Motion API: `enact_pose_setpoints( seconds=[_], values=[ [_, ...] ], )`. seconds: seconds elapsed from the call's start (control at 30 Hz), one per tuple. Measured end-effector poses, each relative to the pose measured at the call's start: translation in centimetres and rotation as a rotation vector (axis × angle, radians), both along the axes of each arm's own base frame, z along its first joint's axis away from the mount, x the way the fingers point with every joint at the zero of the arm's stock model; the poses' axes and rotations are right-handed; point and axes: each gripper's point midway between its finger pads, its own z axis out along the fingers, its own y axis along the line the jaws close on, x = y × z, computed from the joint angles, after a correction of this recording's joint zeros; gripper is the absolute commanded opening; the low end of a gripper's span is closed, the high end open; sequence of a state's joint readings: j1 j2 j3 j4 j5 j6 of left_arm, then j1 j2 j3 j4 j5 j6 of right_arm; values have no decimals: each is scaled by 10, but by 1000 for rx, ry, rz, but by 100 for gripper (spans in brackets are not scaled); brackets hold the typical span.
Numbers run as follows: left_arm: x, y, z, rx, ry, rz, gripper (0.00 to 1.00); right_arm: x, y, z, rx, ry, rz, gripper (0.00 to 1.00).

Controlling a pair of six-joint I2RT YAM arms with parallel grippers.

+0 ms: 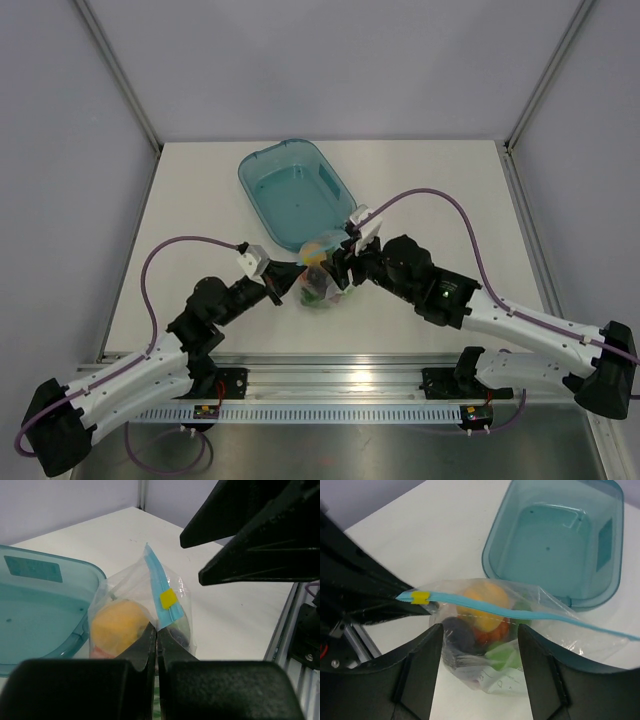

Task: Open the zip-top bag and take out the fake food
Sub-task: Pick up the zipper food storage bag at the center of the board.

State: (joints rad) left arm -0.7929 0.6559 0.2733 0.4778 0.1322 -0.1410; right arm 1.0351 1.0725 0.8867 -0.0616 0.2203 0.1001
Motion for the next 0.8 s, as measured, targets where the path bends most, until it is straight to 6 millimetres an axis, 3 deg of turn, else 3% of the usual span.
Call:
enact_pose_setpoints(
  seconds=[0.1,0.23,0.33,0.67,0.8],
  values=[
    [-5,-4,1,-3,14,-33,0,-15,4,8,-14,-105,139,71],
    [-9,-8,2,-1,32,-64,0,-33,8,43,14,-278,288,69],
    [-9,-11,2,3,45,-74,0,-40,8,57,12,-374,344,69],
    [-7,-8,3,1,55,-54,0,-36,22,45,-106,-460,430,69],
    [-6,-4,7,-9,47,-37,0,-33,33,64,-109,-487,453,74]
  ],
)
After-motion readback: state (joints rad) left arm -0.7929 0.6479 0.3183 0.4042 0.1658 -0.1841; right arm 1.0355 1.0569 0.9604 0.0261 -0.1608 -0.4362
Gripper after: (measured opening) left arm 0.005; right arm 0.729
